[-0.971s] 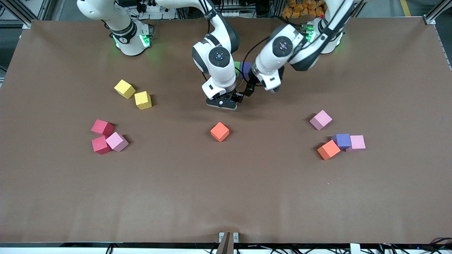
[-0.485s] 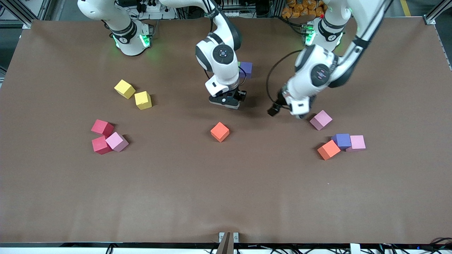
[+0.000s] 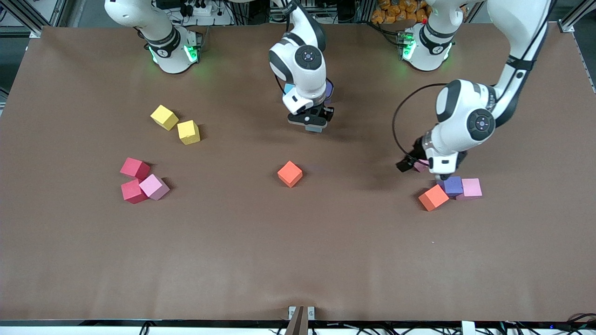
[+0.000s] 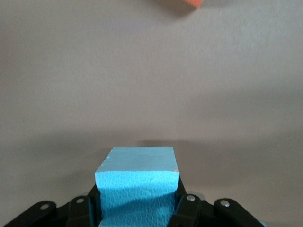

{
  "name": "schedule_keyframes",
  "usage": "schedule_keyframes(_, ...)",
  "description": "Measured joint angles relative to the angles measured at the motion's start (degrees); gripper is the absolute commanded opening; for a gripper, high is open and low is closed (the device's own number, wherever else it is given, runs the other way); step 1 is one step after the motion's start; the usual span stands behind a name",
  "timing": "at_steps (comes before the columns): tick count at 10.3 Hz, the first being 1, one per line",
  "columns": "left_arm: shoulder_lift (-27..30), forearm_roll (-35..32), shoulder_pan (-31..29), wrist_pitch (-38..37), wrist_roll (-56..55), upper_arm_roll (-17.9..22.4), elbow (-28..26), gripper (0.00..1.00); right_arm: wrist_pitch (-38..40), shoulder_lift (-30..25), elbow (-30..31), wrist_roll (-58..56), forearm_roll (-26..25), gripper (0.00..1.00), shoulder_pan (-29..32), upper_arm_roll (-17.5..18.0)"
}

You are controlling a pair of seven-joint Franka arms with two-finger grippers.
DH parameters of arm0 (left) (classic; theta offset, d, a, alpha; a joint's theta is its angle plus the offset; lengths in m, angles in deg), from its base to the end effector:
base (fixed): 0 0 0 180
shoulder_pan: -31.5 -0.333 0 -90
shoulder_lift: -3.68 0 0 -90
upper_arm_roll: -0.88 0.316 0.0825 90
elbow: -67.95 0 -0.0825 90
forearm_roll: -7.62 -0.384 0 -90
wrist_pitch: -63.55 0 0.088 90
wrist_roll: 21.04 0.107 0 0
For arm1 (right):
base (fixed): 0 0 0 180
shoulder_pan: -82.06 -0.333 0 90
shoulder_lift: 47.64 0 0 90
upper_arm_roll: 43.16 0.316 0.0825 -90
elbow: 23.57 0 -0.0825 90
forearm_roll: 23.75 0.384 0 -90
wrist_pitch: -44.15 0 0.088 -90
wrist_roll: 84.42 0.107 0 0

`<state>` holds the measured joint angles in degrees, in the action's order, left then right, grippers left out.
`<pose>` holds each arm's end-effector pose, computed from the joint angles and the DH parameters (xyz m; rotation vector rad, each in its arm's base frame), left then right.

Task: Form number 2 with 11 blocks

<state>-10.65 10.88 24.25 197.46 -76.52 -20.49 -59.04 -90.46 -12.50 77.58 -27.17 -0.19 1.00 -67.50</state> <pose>0.5207 -0.1327 0.2624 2.8637 1.1591 -0.2593 0.3383 0.5722 0.2444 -3.0528 0.3387 0.0371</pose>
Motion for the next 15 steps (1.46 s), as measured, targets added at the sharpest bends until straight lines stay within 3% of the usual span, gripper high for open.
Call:
schedule_keyframes(2, 0.0, -2.6, 1.5, -0.3, 2.1, 3.6, 0.2, 1.0, -0.9, 0.7, 0.0, 1.7, 0.0, 0.14, -1.5, 0.4)
schedule_keyframes(13, -3.5, -2.7, 3.0, -0.7, 2.6, 7.7, -1.6, 1.0, -1.6, 3.1, 0.0, 3.0, 0.0, 0.13, -5.6, 0.9)
schedule_keyframes(14, -3.9, -2.7, 3.0, -0.6, 2.6, 7.7, -1.7, 1.0, -1.6, 3.1, 0.0, 3.0, 0.0, 0.2, -5.8, 0.9)
schedule_keyframes(15, -4.3, -2.7, 3.0, -0.4, 2.6, 7.7, -1.7, 1.0, -1.6, 3.2, 0.0, 3.1, 0.0, 0.36, -6.0, 0.9)
